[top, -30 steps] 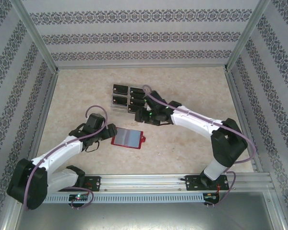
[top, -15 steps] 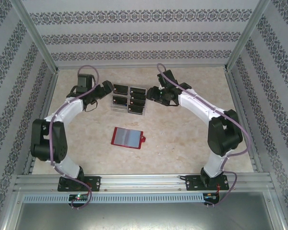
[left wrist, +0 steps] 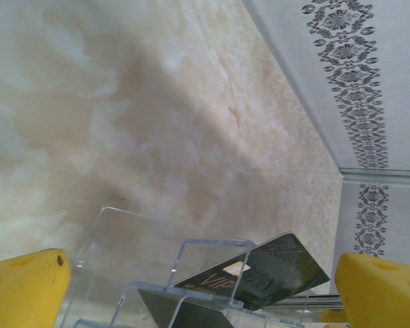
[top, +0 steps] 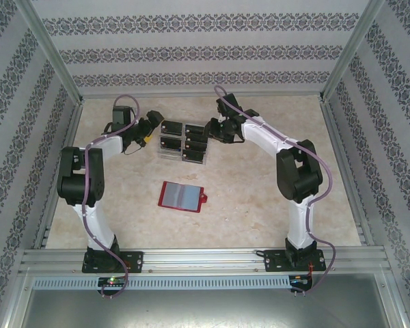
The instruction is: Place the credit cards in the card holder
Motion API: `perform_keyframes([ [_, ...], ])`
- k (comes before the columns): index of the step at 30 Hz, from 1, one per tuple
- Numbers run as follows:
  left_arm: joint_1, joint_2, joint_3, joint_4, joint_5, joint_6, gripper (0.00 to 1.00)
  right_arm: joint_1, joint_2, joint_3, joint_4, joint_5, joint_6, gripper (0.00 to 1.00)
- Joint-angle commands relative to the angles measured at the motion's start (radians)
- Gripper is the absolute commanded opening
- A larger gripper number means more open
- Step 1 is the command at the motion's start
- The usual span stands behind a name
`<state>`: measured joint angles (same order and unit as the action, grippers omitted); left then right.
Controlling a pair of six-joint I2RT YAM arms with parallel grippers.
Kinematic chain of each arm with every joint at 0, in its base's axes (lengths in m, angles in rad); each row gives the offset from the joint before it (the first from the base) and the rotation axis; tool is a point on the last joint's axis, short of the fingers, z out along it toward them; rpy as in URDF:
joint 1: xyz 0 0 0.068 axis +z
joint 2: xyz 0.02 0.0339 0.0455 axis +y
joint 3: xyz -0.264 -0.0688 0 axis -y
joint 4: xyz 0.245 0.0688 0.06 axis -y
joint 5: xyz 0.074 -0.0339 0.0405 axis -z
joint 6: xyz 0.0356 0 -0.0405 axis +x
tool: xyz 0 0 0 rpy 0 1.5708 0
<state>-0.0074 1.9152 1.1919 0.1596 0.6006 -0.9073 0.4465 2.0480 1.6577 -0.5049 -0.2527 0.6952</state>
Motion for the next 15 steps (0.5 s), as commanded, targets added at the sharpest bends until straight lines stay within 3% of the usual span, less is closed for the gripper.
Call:
perform_keyframes([
  [1, -0.017, 0.021, 0.023, 0.091, 0.038, -0.045, 1.00, -0.012, 0.034, 0.031, 0.005, -0.025, -0.007, 0.37],
  [15, -0.101, 0.100, 0.073, 0.149, 0.050, -0.084, 1.00, -0.026, 0.046, 0.008, 0.035, -0.019, 0.005, 0.26],
])
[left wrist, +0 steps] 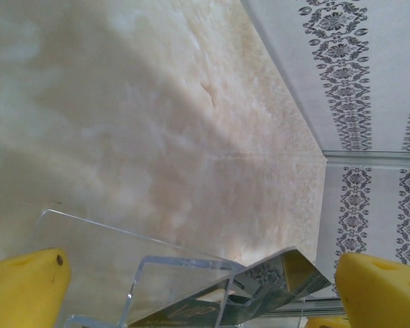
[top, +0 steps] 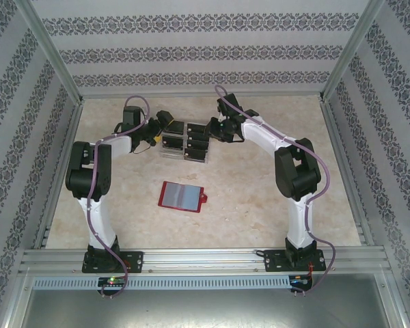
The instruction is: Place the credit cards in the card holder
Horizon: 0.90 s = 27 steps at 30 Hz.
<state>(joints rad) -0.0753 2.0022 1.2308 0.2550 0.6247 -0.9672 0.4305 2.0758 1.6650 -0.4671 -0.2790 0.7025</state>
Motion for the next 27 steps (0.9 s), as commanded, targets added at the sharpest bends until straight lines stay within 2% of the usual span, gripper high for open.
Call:
perform_keyframes([
  [1, -0.041, 0.015, 0.037, 0.055, 0.026, -0.026, 1.00, -0.012, 0.012, -0.005, -0.001, 0.010, -0.003, 0.26],
  [11, -0.156, 0.055, 0.075, 0.078, 0.012, -0.055, 1.00, -0.062, -0.126, -0.180, 0.045, 0.054, -0.002, 0.25],
  [20, -0.287, 0.102, 0.139, 0.091, -0.008, -0.087, 1.00, -0.123, -0.314, -0.404, 0.077, 0.098, -0.001, 0.25],
  [27, -0.401, 0.134, 0.177, 0.116, -0.042, -0.117, 1.00, -0.181, -0.478, -0.562, 0.084, 0.118, 0.002, 0.32],
])
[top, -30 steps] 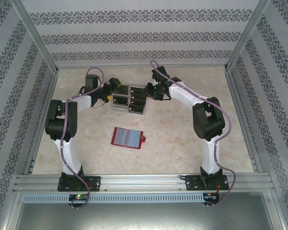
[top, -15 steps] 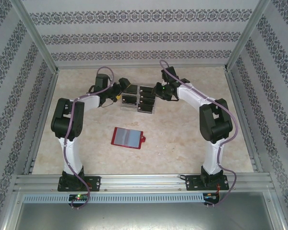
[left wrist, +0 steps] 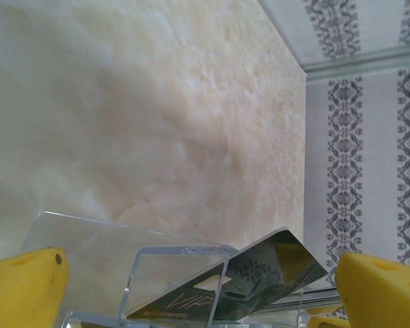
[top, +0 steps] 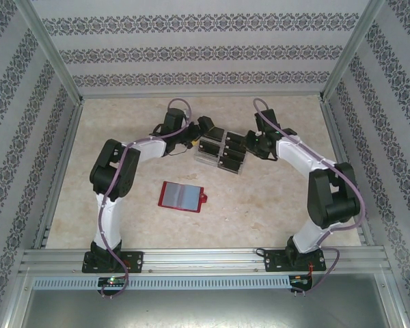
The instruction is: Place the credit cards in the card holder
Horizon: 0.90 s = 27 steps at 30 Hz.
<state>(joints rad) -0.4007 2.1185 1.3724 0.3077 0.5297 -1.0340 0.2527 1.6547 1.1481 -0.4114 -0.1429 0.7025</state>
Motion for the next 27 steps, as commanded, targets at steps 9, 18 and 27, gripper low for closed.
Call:
perform_keyframes([
  [9, -0.102, 0.007, 0.056, 0.012, 0.011, -0.030, 1.00, -0.080, -0.264, -0.164, -0.010, -0.039, -0.013, 0.52],
  [18, -0.014, -0.138, -0.041, -0.023, -0.007, 0.005, 1.00, 0.017, -0.506, -0.233, -0.105, -0.014, -0.016, 0.53],
  [27, 0.076, -0.426, -0.249, -0.222, -0.087, 0.136, 1.00, 0.457, -0.368, -0.221, -0.080, 0.102, 0.020, 0.55],
])
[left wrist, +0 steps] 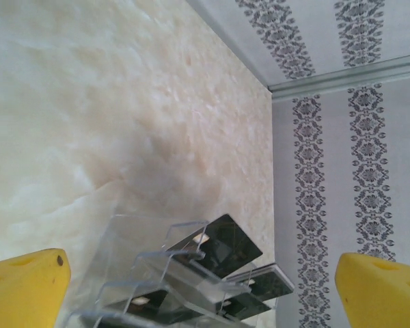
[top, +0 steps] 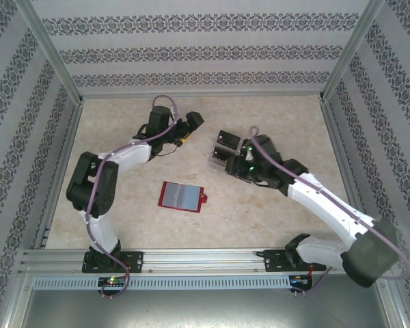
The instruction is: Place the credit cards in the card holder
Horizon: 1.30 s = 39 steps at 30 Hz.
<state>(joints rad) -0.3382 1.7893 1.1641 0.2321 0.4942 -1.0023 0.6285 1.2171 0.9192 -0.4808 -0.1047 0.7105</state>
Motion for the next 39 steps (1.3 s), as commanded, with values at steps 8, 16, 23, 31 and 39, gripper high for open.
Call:
perform_keyframes([
  [8, 0.032, -0.396, -0.230, -0.450, -0.237, 0.249, 1.00, 0.264, 0.334, 0.114, -0.019, 0.122, -0.056, 0.56],
  [16, 0.037, -0.581, -0.390, -0.521, -0.276, 0.245, 1.00, 0.298, 0.477, 0.142, -0.001, 0.138, -0.081, 0.56],
  [23, 0.037, -0.621, -0.443, -0.546, -0.265, 0.253, 1.00, 0.288, 0.554, 0.137, 0.011, 0.186, -0.098, 0.54],
  [31, 0.030, -0.627, -0.458, -0.563, -0.256, 0.263, 1.00, 0.224, 0.523, 0.089, 0.021, 0.200, -0.116, 0.50],
  [39, -0.004, -0.619, -0.445, -0.578, -0.266, 0.279, 1.00, 0.162, 0.482, 0.084, -0.002, 0.185, -0.157, 0.52],
])
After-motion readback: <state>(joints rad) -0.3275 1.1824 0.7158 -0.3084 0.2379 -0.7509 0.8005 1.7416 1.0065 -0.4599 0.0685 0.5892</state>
